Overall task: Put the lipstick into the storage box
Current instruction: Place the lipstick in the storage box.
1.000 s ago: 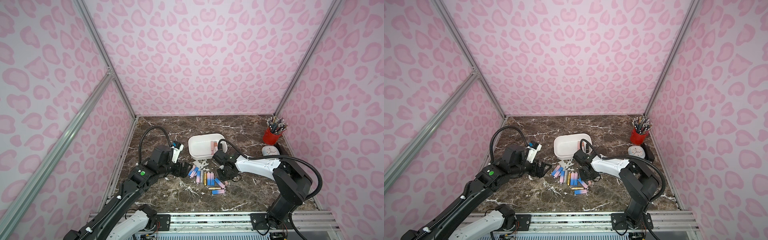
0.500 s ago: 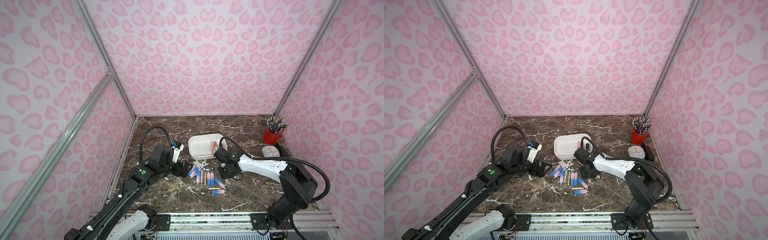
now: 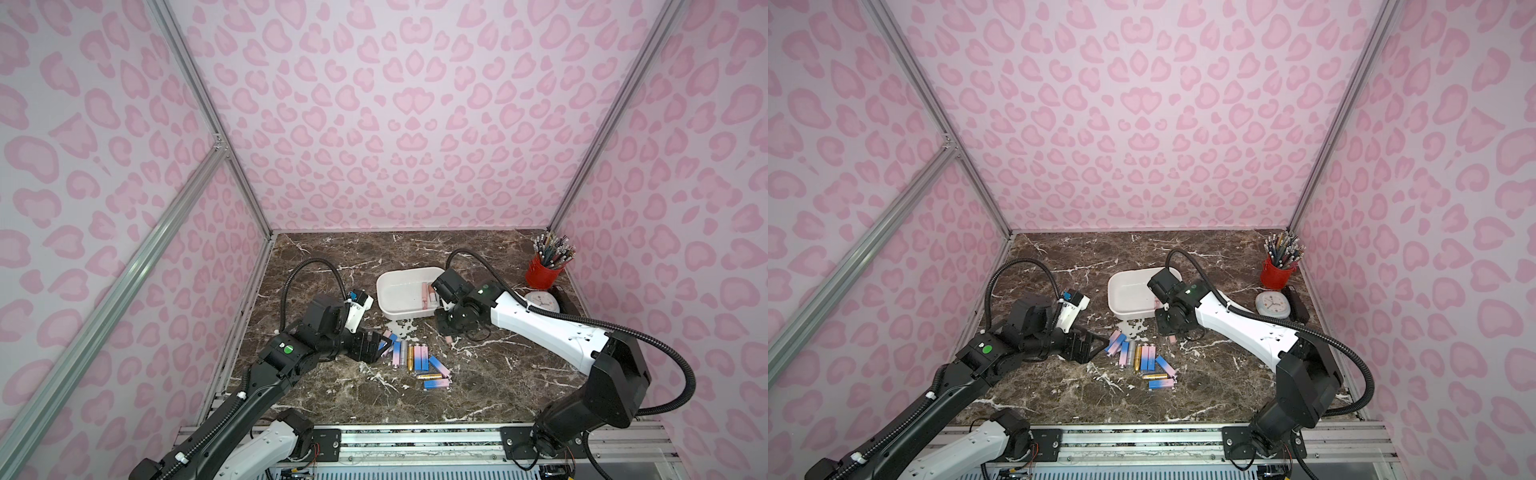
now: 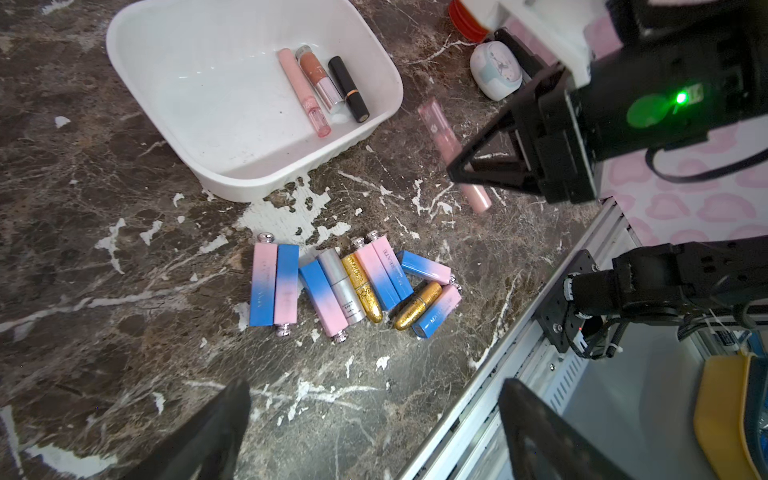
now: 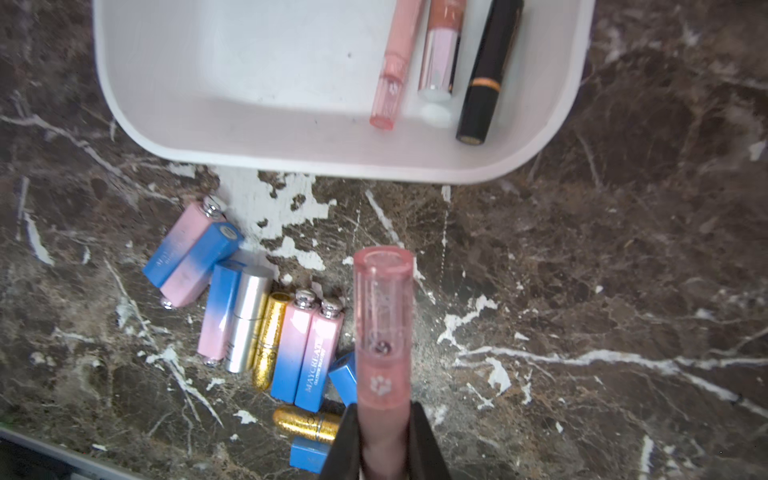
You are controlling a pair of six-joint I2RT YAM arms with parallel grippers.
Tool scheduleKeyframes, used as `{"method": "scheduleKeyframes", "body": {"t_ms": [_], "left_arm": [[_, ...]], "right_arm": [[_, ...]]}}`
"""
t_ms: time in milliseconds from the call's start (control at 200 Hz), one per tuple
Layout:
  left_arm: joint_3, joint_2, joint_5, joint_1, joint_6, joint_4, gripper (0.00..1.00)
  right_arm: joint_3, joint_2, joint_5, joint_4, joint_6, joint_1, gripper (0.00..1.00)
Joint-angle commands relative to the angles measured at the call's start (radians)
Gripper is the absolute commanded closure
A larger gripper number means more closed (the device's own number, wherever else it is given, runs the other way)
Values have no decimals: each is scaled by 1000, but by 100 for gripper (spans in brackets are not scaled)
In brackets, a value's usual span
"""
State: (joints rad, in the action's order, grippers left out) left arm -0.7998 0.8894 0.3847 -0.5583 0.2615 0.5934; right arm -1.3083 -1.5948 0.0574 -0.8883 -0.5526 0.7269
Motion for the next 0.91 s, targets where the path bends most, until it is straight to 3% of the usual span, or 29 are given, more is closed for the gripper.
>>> {"method": "scheduleKeyframes", "body": {"t_ms": [0, 480, 900], "left_arm": [[16, -6, 34, -7, 0, -24, 4], [-72, 132, -26, -91, -100, -39, 4], [-156, 235, -20, -101, -174, 16, 4]], "right_arm": [[-63, -53, 20, -21, 31, -34, 82], [-546, -482, 84, -37, 137, -116, 82], [-607, -640, 157, 9, 122, -130, 82]]}}
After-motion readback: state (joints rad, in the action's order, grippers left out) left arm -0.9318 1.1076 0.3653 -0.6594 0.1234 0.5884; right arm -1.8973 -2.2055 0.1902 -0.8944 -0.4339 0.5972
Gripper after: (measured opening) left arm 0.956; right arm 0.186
